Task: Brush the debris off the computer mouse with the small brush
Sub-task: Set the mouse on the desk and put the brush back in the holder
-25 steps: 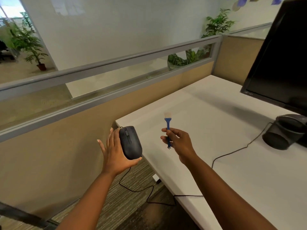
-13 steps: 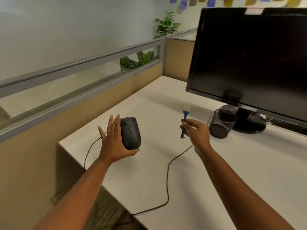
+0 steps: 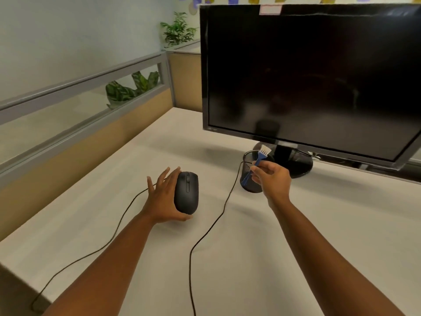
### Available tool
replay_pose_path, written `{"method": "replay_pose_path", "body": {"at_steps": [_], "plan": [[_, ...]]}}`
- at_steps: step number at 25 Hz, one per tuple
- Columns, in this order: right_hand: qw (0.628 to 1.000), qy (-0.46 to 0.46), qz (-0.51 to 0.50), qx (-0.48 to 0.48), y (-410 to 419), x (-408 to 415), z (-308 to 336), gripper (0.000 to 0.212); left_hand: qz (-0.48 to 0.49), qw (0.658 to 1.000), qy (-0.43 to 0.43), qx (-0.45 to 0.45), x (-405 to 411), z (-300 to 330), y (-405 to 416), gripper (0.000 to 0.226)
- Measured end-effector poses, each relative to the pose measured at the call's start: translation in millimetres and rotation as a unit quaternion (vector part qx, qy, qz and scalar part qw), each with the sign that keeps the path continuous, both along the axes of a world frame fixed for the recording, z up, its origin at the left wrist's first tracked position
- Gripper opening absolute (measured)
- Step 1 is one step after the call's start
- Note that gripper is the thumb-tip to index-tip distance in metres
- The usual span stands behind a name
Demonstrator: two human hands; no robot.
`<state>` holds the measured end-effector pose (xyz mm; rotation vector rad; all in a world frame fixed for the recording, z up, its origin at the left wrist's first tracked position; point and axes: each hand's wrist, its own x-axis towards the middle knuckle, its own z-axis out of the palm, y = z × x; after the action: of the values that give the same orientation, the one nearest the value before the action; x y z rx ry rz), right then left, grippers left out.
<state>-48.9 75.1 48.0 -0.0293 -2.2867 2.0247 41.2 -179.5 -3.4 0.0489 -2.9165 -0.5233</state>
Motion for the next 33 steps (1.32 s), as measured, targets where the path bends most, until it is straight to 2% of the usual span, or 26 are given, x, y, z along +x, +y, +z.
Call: {"method": "replay_pose_path", "body": {"at_steps": [6, 15, 22, 26, 33], "plan": [[0.999, -0.013, -0.040, -0.003, 14.4, -11.9, -6.1, 0.023, -0.089, 0.994, -0.064, 0.003, -38.5, -14.4, 12.4, 0.129], [0.993, 0.001, -0.113, 0.020, 16.2, -27.8, 0.4, 0.021, -0.140, 0.979, -0.141, 0.040, -68.7, -24.1, 9.1, 0.131], [0.991, 0.001, -0.130, 0.001, 11.5, -37.2, 3.4, 0.020, -0.172, 0.954, -0.244, -0.032, -81.4, -15.8, 0.7, 0.135], [0.988, -0.004, -0.153, -0.023, 12.1, -43.0, 7.9, 0.021, -0.184, 0.946, -0.267, -0.026, -84.2, -14.8, -3.0, 0.136], [0.983, -0.026, -0.177, 0.027, 15.1, -48.4, 5.8, 0.024, -0.208, 0.940, -0.269, -0.015, -89.9, -11.6, -10.0, 0.139]]}}
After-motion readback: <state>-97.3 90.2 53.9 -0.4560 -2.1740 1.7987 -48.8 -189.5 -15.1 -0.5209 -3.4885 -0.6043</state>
